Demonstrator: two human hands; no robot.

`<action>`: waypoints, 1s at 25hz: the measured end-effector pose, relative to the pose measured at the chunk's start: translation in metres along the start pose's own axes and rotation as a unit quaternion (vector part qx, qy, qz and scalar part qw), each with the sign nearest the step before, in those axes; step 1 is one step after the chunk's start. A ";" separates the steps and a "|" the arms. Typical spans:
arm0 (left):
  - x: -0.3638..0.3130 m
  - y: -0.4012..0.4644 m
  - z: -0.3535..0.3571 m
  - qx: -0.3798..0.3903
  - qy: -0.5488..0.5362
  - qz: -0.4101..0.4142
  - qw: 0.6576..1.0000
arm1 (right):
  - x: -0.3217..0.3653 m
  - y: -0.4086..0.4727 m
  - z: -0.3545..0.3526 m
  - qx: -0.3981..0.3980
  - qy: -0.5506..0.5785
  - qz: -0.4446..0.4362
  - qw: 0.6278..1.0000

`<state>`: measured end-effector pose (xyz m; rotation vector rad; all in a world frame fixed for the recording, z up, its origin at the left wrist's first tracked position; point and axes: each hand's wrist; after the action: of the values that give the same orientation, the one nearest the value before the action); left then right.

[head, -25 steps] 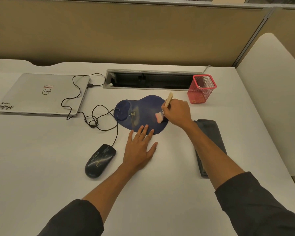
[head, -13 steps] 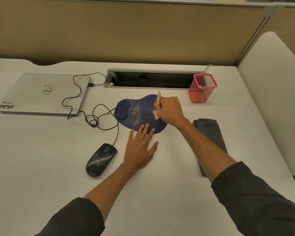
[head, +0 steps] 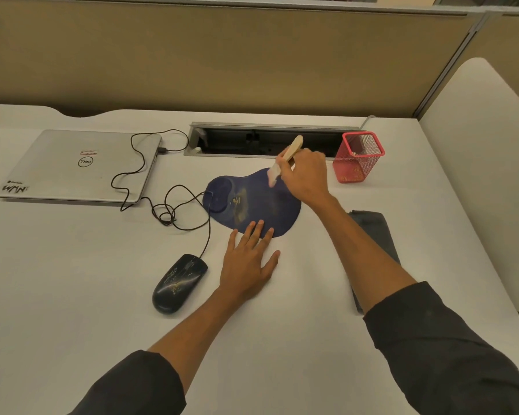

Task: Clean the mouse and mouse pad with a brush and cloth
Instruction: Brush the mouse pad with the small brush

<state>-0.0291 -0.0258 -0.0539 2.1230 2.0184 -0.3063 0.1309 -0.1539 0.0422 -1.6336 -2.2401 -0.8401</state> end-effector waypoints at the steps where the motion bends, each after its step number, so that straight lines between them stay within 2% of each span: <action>1: 0.000 0.000 0.000 0.001 0.000 0.000 1.000 | 0.002 -0.003 0.005 0.038 -0.009 0.010 0.999; 3: -0.001 0.000 -0.001 -0.004 0.000 0.003 1.000 | 0.000 -0.009 0.012 0.072 -0.075 0.007 0.995; 6: 0.000 0.000 -0.001 -0.007 0.002 0.003 1.000 | 0.001 -0.004 0.011 0.022 -0.064 -0.019 0.998; 9: 0.000 0.000 -0.001 0.000 0.006 0.001 1.000 | 0.005 -0.004 0.014 0.080 -0.098 -0.016 0.992; 13: -0.001 0.000 -0.001 0.002 0.005 -0.002 1.000 | 0.012 0.003 0.013 0.027 -0.073 -0.035 0.996; 15: -0.001 0.000 -0.002 0.007 0.006 -0.002 1.000 | 0.009 -0.001 0.014 0.077 -0.110 -0.032 0.990; 17: -0.002 0.001 -0.003 0.006 0.010 -0.003 1.000 | 0.009 -0.002 0.014 0.075 -0.140 -0.034 0.987; 20: -0.002 0.001 -0.003 0.007 0.003 -0.002 1.000 | 0.009 -0.001 0.013 0.035 -0.074 -0.038 0.996; 23: -0.001 0.000 -0.002 0.013 0.005 -0.004 1.000 | 0.004 -0.010 0.013 0.081 -0.129 -0.018 0.988; 25: -0.001 0.001 -0.002 0.010 0.005 -0.004 1.000 | 0.004 -0.010 0.010 0.051 -0.111 -0.023 0.992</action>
<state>-0.0286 -0.0259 -0.0515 2.1320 2.0389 -0.3186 0.1213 -0.1478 0.0332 -1.7073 -2.4336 -0.5688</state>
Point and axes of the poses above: each hand's wrist, its own y-axis towards the middle knuckle, its own z-axis out of the palm, x = y × z, and after that the axes turned 4 degrees about -z, right-handed
